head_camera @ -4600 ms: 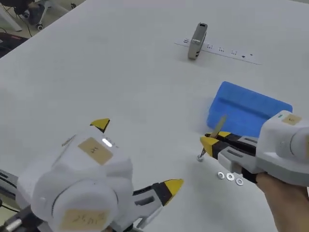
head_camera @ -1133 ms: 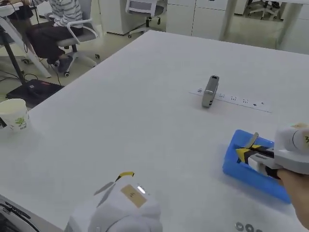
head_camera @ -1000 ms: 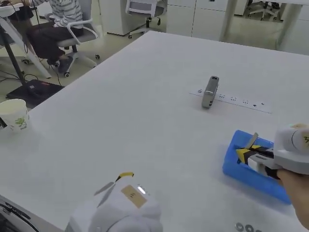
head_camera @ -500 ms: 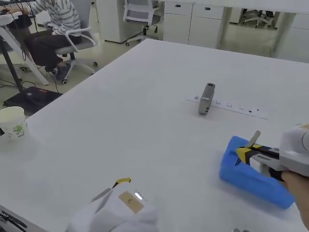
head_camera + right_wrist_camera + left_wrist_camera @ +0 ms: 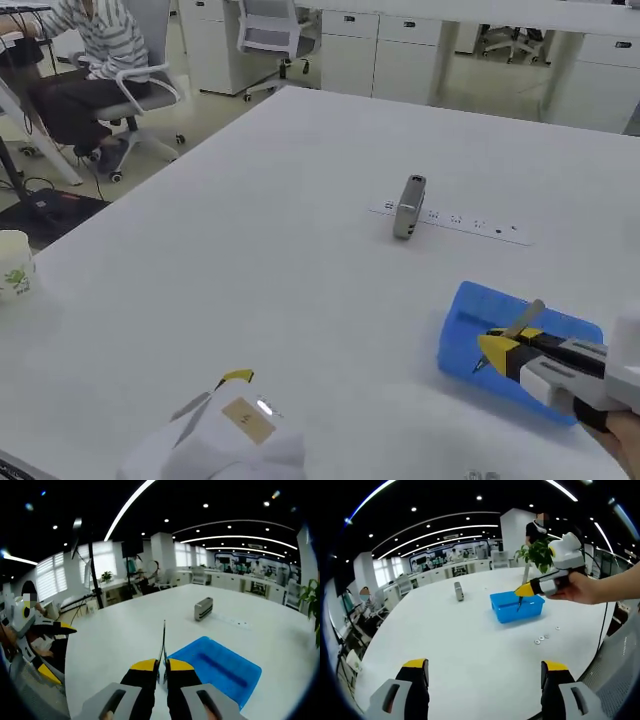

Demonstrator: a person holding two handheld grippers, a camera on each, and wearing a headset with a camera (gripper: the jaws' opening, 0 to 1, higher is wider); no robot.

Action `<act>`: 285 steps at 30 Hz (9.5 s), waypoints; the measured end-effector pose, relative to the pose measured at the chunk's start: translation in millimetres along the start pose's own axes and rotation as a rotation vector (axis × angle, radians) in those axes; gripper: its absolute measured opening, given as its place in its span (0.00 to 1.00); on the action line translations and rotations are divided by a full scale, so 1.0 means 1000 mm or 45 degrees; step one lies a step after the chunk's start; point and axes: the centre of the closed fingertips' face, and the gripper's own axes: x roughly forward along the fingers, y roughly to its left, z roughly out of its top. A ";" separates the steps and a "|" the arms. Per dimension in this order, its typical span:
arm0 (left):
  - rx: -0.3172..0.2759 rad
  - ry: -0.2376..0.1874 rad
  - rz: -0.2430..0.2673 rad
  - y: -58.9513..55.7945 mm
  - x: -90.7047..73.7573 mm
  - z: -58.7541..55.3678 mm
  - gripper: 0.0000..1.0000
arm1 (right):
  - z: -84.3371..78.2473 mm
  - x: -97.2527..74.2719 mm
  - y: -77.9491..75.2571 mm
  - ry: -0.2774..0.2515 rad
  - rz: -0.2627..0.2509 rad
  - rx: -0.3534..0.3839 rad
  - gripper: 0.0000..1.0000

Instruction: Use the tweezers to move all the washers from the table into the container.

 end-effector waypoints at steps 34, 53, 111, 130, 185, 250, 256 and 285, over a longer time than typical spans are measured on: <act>0.011 0.073 -0.022 -0.003 0.004 -0.011 0.93 | -0.070 -0.017 0.036 0.170 0.031 0.017 0.04; 0.021 0.088 -0.024 -0.003 0.004 -0.013 0.91 | -0.072 -0.015 0.040 0.215 0.037 -0.050 0.02; 0.054 0.119 -0.009 -0.002 0.004 -0.017 0.89 | 0.029 0.011 -0.045 0.045 -0.057 -0.106 0.02; 0.051 0.084 0.041 0.005 0.002 -0.011 0.89 | -0.011 0.043 -0.065 0.135 -0.084 -0.098 0.02; 0.030 0.084 0.014 0.003 0.002 -0.012 0.86 | 0.003 -0.018 -0.021 0.020 -0.057 0.011 0.03; 0.087 0.120 0.006 0.001 0.003 -0.017 0.85 | -0.075 -0.026 0.020 0.154 -0.028 0.091 0.04; 0.086 0.122 0.007 0.001 0.003 -0.018 0.85 | -0.077 -0.028 0.020 0.148 -0.036 0.068 0.03; 0.084 0.097 -0.007 -0.001 0.002 -0.014 0.86 | -0.073 -0.037 0.012 0.184 -0.070 0.114 0.02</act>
